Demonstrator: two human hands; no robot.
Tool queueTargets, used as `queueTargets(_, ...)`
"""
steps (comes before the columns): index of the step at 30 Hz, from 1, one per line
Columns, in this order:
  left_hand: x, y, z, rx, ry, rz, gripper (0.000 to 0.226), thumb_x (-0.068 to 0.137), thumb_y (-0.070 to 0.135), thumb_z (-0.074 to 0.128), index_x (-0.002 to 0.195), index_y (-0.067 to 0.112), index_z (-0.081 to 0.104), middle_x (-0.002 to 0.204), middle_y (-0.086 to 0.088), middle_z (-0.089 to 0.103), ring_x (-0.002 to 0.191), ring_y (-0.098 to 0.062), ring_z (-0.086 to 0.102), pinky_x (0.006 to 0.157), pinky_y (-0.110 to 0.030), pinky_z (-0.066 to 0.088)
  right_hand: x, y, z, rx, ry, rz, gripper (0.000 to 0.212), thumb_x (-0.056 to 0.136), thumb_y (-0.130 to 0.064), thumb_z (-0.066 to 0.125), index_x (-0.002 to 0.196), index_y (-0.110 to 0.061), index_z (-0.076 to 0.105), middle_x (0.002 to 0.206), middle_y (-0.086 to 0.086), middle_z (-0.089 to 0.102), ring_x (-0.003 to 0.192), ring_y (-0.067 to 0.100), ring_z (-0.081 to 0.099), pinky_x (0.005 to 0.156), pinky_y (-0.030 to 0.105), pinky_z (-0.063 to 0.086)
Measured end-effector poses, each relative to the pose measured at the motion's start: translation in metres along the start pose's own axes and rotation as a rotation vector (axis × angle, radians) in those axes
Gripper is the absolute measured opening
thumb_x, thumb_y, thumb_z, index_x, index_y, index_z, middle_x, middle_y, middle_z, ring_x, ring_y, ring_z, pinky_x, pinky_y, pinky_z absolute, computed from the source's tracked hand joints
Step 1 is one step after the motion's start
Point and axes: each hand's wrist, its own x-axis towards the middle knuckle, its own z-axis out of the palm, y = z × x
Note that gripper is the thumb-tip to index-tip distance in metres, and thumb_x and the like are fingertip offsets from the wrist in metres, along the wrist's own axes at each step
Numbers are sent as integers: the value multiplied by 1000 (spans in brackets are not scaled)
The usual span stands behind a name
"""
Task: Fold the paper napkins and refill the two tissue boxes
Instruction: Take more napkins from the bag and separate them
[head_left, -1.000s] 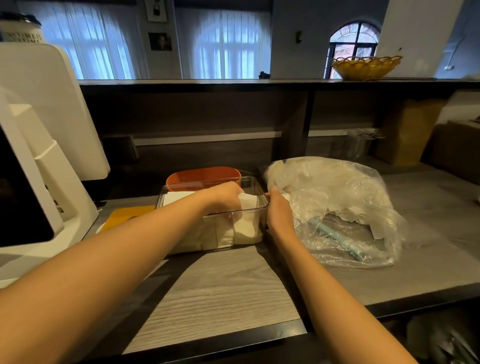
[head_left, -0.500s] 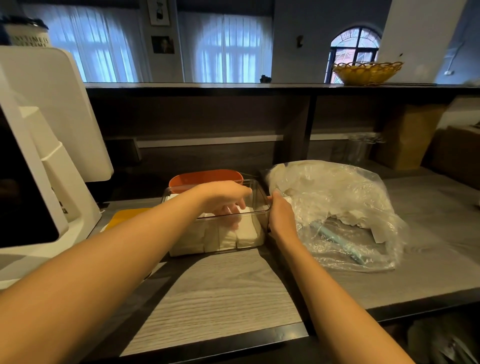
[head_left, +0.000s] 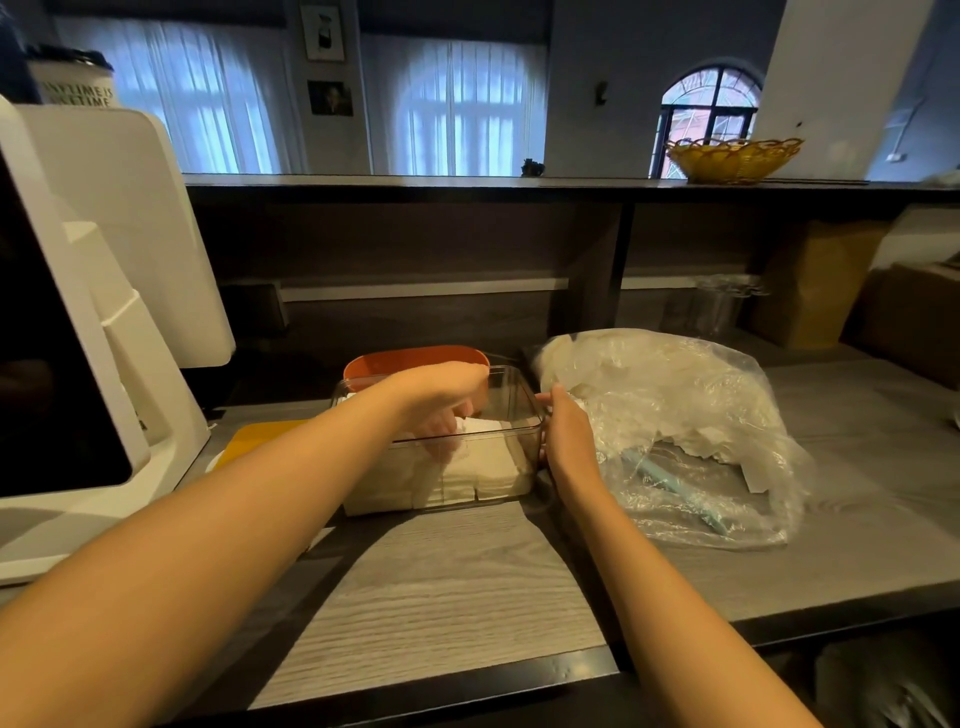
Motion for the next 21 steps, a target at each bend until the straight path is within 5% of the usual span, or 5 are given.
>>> queueTargets(4,-6,-11,-7,-139,-35,-65,39,105,41,48,108,4,58,97,-21,63,76,-35,70,61,-45,63,0,-3,-1,71,-7,-7,43,108,-38,28,117,-11,60,92,13,65,77,20,64,64,31,54)
queueTargets(7,-22,-3,6,-109,58,11,51,106,49,36,112,5,61,109,-16,60,96,-34,67,65,-42,61,-1,-6,-3,92,31,-56,40,107,-37,30,119,-14,61,96,5,64,80,12,59,66,24,49)
queueTargets(10,-40,13,20,-200,228,171,50,108,44,33,114,6,64,105,-9,62,99,-25,61,77,-38,53,-6,-14,-8,144,35,-108,34,107,-34,32,113,-19,61,112,9,65,99,18,62,79,28,50)
queueTargets(14,-66,34,44,-297,409,517,35,106,31,40,98,13,69,100,-4,68,99,-23,64,89,-43,53,-22,-36,-27,133,89,-247,33,108,-30,31,107,-21,63,106,0,66,100,14,63,79,25,50)
queueTargets(21,-80,51,120,-322,295,815,31,106,28,39,98,15,67,101,-2,66,97,-13,64,87,-35,55,-36,-42,-94,68,263,-305,30,105,-26,37,104,-20,66,93,6,70,88,20,67,77,33,56)
